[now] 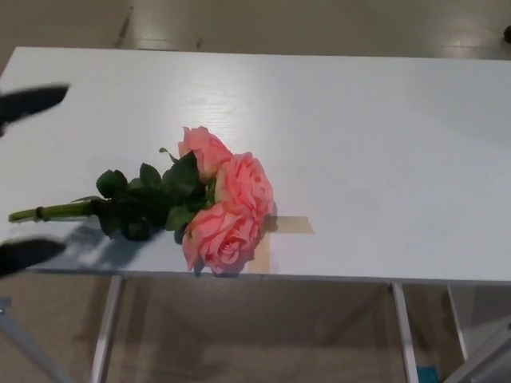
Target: Use the left hand to pick up the rose and passes it to a human.
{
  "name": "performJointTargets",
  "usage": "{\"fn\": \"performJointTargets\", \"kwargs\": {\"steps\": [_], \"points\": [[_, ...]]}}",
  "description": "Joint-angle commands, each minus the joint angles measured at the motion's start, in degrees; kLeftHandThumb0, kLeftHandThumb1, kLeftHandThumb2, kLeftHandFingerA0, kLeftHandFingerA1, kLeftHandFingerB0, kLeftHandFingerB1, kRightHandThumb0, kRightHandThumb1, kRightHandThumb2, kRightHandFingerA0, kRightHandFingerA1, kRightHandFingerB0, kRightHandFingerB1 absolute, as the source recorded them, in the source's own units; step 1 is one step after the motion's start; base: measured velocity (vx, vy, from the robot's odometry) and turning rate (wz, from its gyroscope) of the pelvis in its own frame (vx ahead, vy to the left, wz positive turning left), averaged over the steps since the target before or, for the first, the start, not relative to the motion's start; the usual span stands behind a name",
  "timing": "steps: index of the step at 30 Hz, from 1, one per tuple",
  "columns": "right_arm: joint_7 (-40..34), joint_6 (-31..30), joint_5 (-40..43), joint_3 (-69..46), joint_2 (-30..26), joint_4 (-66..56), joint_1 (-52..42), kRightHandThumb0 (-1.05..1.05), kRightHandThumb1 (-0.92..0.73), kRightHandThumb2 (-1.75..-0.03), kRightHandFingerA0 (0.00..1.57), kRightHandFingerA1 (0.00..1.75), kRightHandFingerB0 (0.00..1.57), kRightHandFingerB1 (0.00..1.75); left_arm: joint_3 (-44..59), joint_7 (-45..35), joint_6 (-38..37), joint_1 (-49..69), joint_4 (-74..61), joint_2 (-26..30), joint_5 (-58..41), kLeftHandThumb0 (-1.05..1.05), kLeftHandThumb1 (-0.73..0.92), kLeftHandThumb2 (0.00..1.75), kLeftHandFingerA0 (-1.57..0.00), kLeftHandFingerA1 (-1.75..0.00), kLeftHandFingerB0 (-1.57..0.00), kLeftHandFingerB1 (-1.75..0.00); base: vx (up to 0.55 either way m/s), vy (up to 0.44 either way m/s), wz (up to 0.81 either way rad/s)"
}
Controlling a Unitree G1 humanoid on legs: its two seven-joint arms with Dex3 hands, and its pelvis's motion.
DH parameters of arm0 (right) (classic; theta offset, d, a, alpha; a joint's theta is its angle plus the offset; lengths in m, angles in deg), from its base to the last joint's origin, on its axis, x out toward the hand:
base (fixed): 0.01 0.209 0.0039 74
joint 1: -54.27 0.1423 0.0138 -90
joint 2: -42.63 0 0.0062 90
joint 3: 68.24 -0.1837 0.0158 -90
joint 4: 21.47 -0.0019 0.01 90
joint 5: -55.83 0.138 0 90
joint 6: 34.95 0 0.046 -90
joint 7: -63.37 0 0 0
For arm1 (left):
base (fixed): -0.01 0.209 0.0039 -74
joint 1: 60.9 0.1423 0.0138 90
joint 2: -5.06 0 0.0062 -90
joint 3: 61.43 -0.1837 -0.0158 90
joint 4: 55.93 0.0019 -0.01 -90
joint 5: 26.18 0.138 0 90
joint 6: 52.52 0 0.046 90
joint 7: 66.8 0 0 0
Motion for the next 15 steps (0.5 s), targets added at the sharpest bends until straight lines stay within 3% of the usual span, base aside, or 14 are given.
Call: {"fn": "performJointTargets", "kwargs": {"steps": [1,5,6,9,15], "points": [[0.13,0.1,-0.32,0.44,-0.37,0.24,-0.83,-0.56,-0.64,-1.0,0.55,0.66,0.33,0.51,-9.73,0.79,11.73,-11.21,7.78,3.37,11.67,-0.62,0.41,0.73,-0.06,-0.32,-0.09,-0.35,0.0,0.0,0.0],[0.2,0.07,-0.15,0.49,-0.36,0.24,-0.85,-0.56,-0.64,-1.0,0.55,0.66,0.33,0.51,-12.71,1.25,12.72,-14.04,10.77,3.99,13.79,-0.59,0.39,0.74,-0.03,-0.3,-0.08,-0.34,0.0,0.0,0.0],[0.35,0.17,-0.11,0.47,-0.48,0.26,-0.95,-0.56,-0.64,-1.0,0.55,0.66,0.33,0.51,-18.55,-0.03,16.22,-19.53,16.14,4.16,18.89,-0.56,0.38,0.75,-0.06,-0.18,-0.06,-0.3,0.0,0.0,0.0],[0.38,0.17,-0.08,0.5,-0.51,0.21,-0.81,-0.55,-0.64,-1.0,0.55,0.66,0.34,0.52,-26.38,-2.35,21.28,-27.07,22.94,3.8,24.64,-0.53,0.34,0.75,0.0,-0.17,0.0,-0.27,0.0,0.0,0.02],[0.44,0.25,-0.02,0.52,-0.5,0.13,-0.5,-0.56,-0.64,-1.0,0.55,0.66,0.33,0.51,-33.59,-2.06,23.21,-33.25,32.14,1.86,27.21,-0.53,0.34,0.75,0.0,-0.15,0.0,-0.26,0.0,0.0,0.0]]}}
